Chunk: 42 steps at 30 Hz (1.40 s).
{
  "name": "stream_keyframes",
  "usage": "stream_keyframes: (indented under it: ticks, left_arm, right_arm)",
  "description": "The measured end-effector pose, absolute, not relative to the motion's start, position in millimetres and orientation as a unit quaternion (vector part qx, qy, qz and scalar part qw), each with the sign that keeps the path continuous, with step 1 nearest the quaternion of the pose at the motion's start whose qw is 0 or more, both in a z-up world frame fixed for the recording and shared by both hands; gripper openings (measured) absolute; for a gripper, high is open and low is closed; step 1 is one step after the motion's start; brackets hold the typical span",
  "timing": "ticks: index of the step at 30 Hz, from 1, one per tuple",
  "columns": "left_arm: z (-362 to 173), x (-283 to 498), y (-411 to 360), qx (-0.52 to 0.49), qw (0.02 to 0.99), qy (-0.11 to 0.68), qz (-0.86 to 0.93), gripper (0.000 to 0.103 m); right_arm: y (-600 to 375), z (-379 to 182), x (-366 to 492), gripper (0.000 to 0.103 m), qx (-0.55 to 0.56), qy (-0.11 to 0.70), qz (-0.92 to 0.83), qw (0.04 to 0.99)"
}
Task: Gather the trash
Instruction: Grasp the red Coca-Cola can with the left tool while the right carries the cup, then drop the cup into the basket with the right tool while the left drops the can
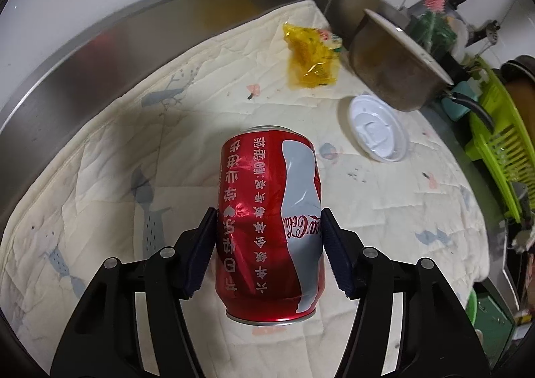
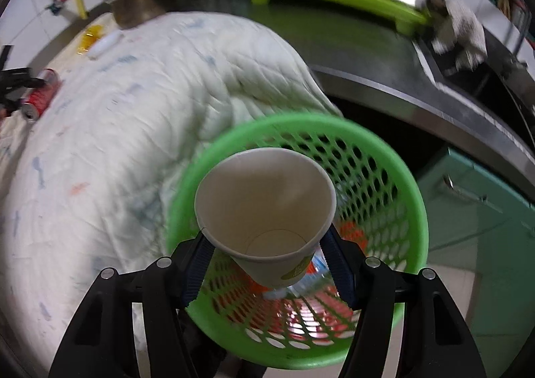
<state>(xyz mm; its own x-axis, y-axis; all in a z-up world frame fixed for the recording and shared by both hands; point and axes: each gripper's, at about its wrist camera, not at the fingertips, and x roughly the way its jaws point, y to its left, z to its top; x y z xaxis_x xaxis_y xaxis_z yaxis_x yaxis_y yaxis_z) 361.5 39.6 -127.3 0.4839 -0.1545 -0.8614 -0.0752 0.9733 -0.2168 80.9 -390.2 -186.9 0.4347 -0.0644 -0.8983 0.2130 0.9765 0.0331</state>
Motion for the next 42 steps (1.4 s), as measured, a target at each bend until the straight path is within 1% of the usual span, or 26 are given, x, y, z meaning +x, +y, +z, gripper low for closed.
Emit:
stream_keyframes:
  ticks: [9,14,16,17,20,21,27,32,38,42]
  left_arm:
    - [-87.9,321.9,16.4,-0.106,0.871,0.472,-0.079,0.06]
    - [-72.5,294.7,-21.2,-0.102,0.868,0.466,-0.136,0.06]
    - [-68.9,283.0,-40.9,-0.099,0.865,0.464,-0.162,0.06]
    - [-67.5,276.5,-54.0,-0.097,0.862,0.464,-0.179,0.06]
    - [-65.7,257.1,-92.1,-0.089,0.852,0.465,-0.224,0.06]
    - [-66.0,251.0,-102.3,-0.087,0.848,0.466,-0.236,0.06]
    - [-80.8,212.5,-192.8,-0.052,0.812,0.487,-0.317,0.06]
    - [-106.2,186.5,-261.8,-0.028,0.778,0.516,-0.357,0.06]
    - [-146.3,164.4,-314.2,0.002,0.748,0.552,-0.367,0.06]
    - [-169.0,154.9,-334.9,0.011,0.732,0.572,-0.37,0.061]
  right_arm:
    - [-419.2,-216.2,65.6,0.062,0.101,0.555,-0.116,0.818]
    - [-429.6,-223.4,54.7,0.062,0.121,0.561,-0.12,0.81]
    - [-432.8,-222.4,49.5,0.066,0.128,0.558,-0.122,0.811]
    - [-434.9,-221.1,46.1,0.071,0.132,0.556,-0.123,0.811]
    - [-441.3,-213.7,35.1,0.071,0.138,0.548,-0.126,0.816]
    - [-442.0,-210.7,32.0,0.074,0.14,0.545,-0.127,0.817]
    - [-455.7,-182.6,5.7,0.078,0.16,0.511,-0.142,0.833]
    - [-464.5,-160.7,-14.0,0.079,0.163,0.486,-0.148,0.846]
    - [-473.5,-141.4,-38.7,0.081,0.173,0.46,-0.161,0.856]
    - [-476.8,-135.6,-49.8,0.081,0.179,0.451,-0.167,0.858]
